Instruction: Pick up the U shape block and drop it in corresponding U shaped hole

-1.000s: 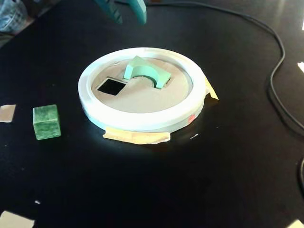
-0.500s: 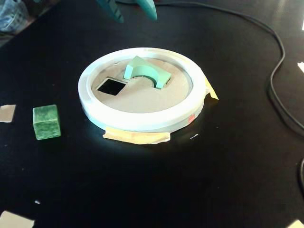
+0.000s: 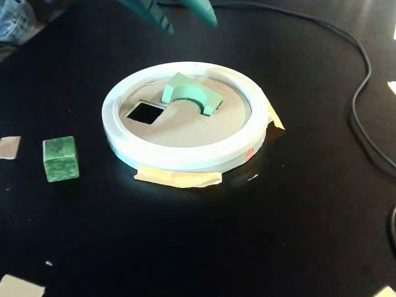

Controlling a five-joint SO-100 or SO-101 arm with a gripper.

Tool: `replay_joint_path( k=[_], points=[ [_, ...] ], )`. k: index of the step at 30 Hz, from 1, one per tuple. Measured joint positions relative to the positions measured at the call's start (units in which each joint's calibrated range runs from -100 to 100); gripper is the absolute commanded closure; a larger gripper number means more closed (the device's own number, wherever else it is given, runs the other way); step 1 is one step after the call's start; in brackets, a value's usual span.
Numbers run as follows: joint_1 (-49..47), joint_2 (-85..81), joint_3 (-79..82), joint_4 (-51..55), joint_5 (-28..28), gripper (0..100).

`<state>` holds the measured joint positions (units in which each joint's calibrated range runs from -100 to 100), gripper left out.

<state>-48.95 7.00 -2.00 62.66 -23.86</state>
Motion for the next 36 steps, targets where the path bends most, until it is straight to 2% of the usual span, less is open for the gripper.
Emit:
replay_joint_path(
  k=[2,7,16,26,36],
  points=[
    [0.2,-6.2,13.2,-11.6,0.0,34],
    [0.4,-14.1,32.8,-28.9,0.0,34],
    [0.4,-16.0,47.9,-48.0,0.0,34],
    [0.4,-16.1,53.8,-55.8,0.0,35],
    [0.4,-11.6,54.0,-56.5,0.0,35]
  ],
)
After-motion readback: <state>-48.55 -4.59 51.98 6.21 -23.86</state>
